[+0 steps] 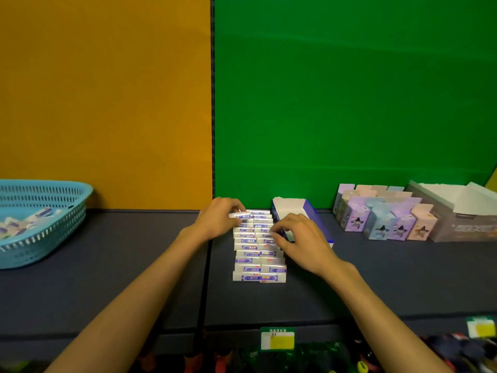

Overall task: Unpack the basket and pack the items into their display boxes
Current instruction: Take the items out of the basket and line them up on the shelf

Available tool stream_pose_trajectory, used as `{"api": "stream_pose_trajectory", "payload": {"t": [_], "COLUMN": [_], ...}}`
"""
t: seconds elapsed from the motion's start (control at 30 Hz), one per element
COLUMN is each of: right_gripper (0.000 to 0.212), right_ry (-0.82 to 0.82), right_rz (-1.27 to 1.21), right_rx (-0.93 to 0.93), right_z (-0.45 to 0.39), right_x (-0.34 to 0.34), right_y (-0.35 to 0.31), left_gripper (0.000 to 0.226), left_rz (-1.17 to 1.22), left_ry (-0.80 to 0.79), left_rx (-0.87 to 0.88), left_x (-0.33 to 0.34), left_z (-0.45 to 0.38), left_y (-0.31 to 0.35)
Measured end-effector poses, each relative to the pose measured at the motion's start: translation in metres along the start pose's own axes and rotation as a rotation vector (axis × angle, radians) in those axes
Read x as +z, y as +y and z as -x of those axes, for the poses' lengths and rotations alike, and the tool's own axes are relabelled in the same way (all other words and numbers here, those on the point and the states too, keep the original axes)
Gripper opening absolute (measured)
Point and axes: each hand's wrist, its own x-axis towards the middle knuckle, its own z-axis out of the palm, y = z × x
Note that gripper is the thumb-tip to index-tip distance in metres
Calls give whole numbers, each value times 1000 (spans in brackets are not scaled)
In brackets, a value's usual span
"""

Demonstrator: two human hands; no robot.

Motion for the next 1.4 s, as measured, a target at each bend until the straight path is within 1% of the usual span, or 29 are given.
{"api": "stream_pose_trajectory", "payload": {"t": [0.2,0.4,0.53,0.6,0.73,0.9,1.07,1.2,1.3,1.4], "right_gripper": [19,19,19,19,20,22,25,26,27,27], "right_ry": [-46,-67,-64,-65,-47,-52,-38,-42,-53,-56], "right_rz": [-4,-12,-29,-44,-84,-195,-250,-301,-312,-313], "right_rx": [9,13,-15,-38,-90,-173,-297,-393,-478,-528], "right_z": [-14,-19,-25,-28,-37,-51,-68,-77,-80,-81], "right_x": [-7,-11,-10,-8,-5,0,13,24,34,43], "right_y": [19,35,34,30,15,-19,-65,-117,-164,-213], "left_gripper": [23,28,39,40,40,46,46,49,57,55], "left_rz": [-75,-145,-162,-150,-153,-248,-363,-441,-498,-544], "left_ry": [-19,-55,-27,-3,109,201,287,340,359,383], "left_rx": [-31,-72,-76,-86,-98,-118,-214,-313,-389,-465], "left_x": [15,25,23,15,-4,-40,-86,-121,-146,-171], "left_z": [-40,-51,-42,-34,-6,48,111,164,206,244], "left_y": [-6,-13,-10,-6,8,30,32,17,3,-9]}}
